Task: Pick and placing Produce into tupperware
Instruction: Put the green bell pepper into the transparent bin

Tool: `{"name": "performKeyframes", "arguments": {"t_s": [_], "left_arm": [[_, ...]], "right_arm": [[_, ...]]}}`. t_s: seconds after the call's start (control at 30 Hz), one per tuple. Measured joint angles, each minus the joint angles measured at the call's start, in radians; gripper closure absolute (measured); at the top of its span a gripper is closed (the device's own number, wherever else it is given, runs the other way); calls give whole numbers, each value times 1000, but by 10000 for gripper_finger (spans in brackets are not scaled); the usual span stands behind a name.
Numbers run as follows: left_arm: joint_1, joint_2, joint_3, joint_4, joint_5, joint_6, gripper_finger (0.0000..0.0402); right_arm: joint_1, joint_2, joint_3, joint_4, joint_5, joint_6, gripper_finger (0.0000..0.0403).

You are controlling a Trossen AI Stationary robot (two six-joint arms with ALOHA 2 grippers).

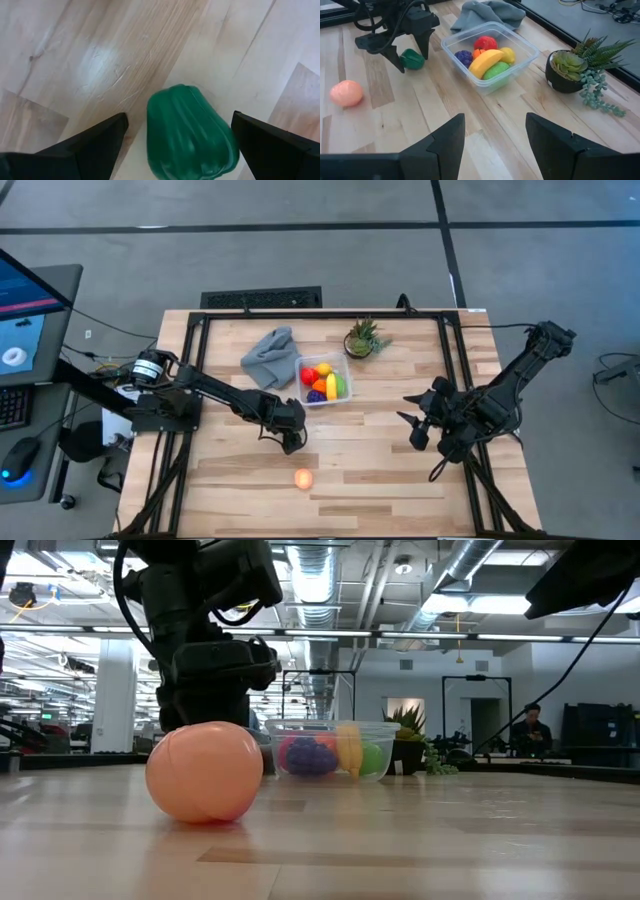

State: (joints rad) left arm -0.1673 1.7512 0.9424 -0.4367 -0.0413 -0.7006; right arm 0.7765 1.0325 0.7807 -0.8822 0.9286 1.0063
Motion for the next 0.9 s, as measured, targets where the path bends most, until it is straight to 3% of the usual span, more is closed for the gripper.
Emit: {"name": "performKeyframes", "arguments": {"t_s": [0.57, 0.9], "left_arm": [[0, 0, -2, -24, -36, 1, 44], [0, 0, -3, -25, -42, -5, 65]], "right_arm": [[0, 0, 0, 0, 1, 8, 168], [0, 0, 0, 0, 1, 8, 168]]}}
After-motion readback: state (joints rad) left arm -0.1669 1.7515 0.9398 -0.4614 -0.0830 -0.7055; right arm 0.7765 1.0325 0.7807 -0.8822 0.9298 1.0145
